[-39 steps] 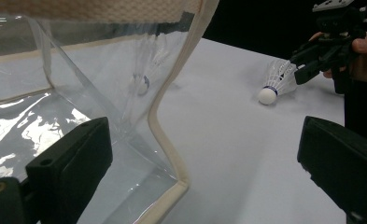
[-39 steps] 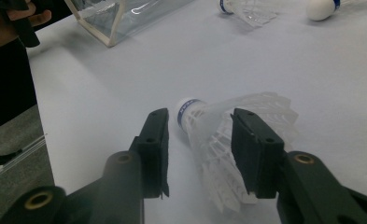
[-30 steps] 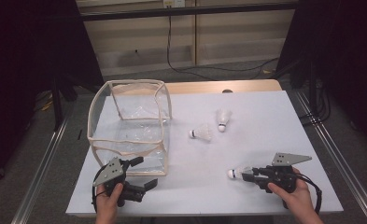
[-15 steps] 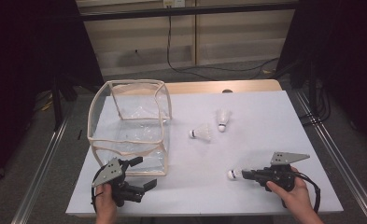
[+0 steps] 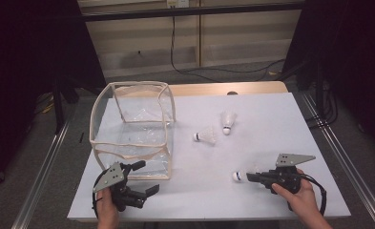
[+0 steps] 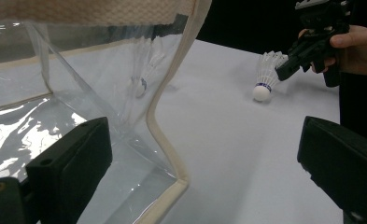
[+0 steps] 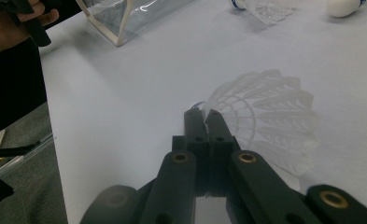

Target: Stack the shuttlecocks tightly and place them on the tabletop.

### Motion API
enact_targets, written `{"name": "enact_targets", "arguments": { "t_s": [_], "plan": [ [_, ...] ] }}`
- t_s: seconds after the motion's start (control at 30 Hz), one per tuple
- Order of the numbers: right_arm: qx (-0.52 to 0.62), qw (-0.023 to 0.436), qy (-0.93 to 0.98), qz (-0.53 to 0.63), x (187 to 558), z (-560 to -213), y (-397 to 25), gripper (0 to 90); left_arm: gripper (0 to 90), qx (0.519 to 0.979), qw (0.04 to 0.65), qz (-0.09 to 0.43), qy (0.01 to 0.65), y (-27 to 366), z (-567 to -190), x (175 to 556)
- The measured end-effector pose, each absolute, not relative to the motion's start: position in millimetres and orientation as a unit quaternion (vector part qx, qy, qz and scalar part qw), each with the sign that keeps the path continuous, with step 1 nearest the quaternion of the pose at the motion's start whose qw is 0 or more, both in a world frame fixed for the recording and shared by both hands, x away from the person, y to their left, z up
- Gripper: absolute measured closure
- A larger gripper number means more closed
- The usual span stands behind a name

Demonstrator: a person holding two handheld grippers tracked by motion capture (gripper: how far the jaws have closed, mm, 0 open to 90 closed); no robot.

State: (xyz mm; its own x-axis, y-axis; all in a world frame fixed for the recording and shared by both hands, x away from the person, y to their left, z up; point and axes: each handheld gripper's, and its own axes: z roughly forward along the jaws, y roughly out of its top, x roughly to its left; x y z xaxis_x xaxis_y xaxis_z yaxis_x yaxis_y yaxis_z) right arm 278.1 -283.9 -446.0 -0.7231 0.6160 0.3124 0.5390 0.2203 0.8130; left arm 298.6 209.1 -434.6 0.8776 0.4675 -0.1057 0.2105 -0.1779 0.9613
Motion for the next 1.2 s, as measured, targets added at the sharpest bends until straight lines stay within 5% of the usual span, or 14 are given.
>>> {"name": "enact_targets", "arguments": {
  "t_s": [1.2],
  "plan": [
    [0.38, 0.053, 0.767, 0.514, 298, -423, -286, 90.0, 3.3, 0.762, 0.6, 0.108, 0.218, 210, -434, 297]
  ]
}}
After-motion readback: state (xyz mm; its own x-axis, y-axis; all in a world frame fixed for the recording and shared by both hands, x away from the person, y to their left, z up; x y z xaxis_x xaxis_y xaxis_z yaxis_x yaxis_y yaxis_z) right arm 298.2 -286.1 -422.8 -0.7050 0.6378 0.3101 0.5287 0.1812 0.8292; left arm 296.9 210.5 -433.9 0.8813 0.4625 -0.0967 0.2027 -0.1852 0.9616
